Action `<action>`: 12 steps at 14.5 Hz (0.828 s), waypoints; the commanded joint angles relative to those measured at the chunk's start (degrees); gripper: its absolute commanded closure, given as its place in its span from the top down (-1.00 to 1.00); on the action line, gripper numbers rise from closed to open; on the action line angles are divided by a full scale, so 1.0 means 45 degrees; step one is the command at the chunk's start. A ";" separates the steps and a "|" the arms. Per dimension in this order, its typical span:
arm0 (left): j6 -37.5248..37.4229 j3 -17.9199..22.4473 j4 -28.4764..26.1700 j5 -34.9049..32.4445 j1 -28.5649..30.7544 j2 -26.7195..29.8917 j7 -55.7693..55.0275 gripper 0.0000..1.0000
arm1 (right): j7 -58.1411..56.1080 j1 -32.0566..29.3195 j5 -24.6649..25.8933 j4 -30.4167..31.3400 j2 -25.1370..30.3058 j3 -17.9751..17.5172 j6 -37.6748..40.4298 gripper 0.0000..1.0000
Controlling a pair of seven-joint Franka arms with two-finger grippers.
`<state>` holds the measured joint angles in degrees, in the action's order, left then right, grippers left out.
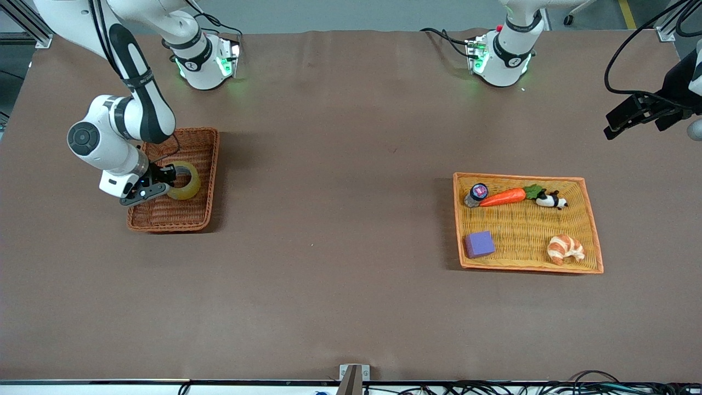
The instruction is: Move tape to another basket
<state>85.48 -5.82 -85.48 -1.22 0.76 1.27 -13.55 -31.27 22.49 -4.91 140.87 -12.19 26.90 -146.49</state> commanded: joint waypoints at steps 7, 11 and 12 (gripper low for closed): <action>-0.0089 0.0024 -0.0145 0.0310 0.0008 0.0146 0.0296 1.00 | 0.1202 -0.1071 -0.0334 -0.5589 0.0736 -0.0469 0.7208 1.00; -0.0089 0.0024 -0.0126 0.0310 0.0027 0.0127 0.0276 1.00 | 0.4479 -0.1889 -0.0101 -0.9480 0.0678 -0.1499 1.0186 1.00; -0.0089 0.0024 -0.0125 0.0291 0.0008 0.0127 0.0276 1.00 | 0.5300 -0.2299 0.0016 -1.0126 0.0678 -0.2008 1.0597 1.00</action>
<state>85.48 -5.85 -85.69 -1.18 0.72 1.27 -13.53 -14.38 16.24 -5.38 101.36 -7.62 22.94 -102.37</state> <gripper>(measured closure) 0.000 0.000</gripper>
